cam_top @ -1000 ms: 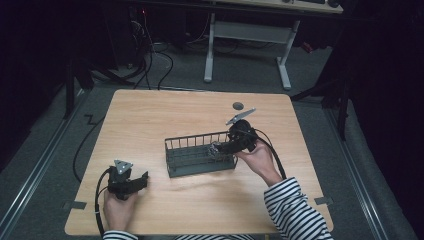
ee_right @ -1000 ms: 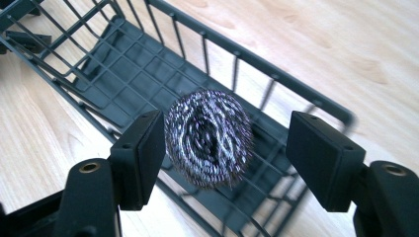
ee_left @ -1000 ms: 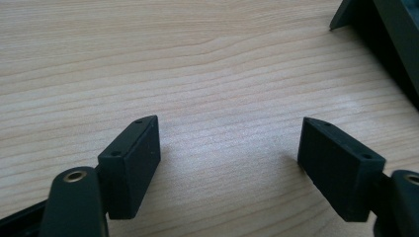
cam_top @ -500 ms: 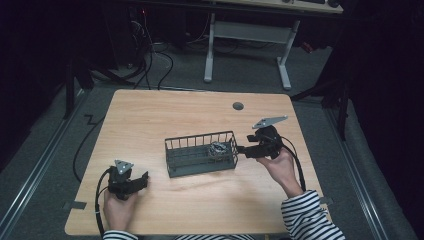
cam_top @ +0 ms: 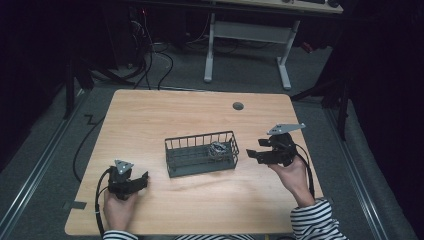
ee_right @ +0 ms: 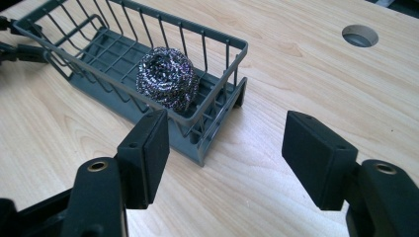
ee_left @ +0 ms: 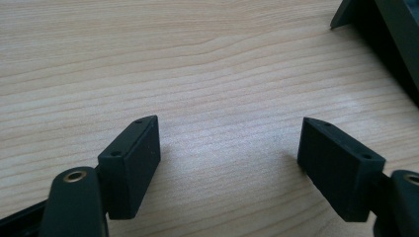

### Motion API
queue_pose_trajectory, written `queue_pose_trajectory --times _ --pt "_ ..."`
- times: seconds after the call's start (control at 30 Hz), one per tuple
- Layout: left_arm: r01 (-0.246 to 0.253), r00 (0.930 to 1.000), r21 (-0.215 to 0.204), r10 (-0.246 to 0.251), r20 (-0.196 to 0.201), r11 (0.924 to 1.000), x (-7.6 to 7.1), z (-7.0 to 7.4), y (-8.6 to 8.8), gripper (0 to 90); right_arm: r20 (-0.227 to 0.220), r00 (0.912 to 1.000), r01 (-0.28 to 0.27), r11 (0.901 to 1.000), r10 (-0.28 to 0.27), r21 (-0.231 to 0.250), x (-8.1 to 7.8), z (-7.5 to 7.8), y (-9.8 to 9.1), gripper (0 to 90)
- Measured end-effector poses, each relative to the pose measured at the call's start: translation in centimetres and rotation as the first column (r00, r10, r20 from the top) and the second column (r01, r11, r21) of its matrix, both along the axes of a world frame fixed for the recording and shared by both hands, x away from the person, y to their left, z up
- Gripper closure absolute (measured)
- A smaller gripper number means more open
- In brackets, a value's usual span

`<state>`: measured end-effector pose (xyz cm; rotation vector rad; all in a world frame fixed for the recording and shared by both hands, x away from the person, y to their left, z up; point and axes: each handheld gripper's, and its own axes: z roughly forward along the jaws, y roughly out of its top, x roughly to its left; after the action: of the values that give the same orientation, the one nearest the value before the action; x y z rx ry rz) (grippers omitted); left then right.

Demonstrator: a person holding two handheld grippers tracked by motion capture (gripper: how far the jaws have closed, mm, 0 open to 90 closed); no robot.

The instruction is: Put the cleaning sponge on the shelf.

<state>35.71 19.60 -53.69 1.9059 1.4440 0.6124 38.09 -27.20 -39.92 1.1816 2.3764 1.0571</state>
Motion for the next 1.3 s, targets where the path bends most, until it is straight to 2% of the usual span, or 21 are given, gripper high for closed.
queue_pose_trajectory --times 0.13,0.23,0.37,0.6,0.83,1.07,1.3 --pt "0.000 1.0000 0.000 0.000 0.000 1.0000 0.0 0.0 0.0 25.0 -0.011 0.9999 0.010 0.9999 -0.010 -0.003 -0.6 -0.5 -0.6 35.2" --pt "0.001 1.0000 0.000 -0.001 -0.001 1.0000 0.0 0.0 0.0 24.9 -0.012 0.9998 0.017 0.9997 -0.017 0.019 -1.1 -0.7 -1.1 35.3" --pt "0.001 1.0000 0.002 -0.001 -0.001 1.0000 0.0 0.0 0.0 24.9 -0.002 0.9996 0.028 0.9996 -0.028 0.010 -1.6 -1.1 -1.6 35.4" --pt "0.001 1.0000 0.002 -0.001 0.000 1.0000 0.0 0.0 0.0 25.0 -0.008 0.9989 0.047 0.9985 -0.046 0.029 -2.5 -1.8 -2.4 35.4" --pt "0.001 1.0000 0.003 -0.001 -0.001 1.0000 0.0 0.0 0.0 24.9 -0.017 0.9965 0.083 0.9942 -0.082 0.069 -3.7 -3.1 -3.9 35.3" --pt "0.001 1.0000 0.004 -0.001 -0.001 1.0000 0.0 0.0 0.0 24.9 -0.021 0.9938 0.111 0.9903 -0.109 0.084 -4.1 -3.8 -4.8 35.4" --pt "0.001 1.0000 0.004 -0.001 -0.001 1.0000 0.0 0.0 -0.1 24.9 -0.039 0.9890 0.145 0.9855 -0.142 0.088 -4.3 -5.3 -5.6 35.5"
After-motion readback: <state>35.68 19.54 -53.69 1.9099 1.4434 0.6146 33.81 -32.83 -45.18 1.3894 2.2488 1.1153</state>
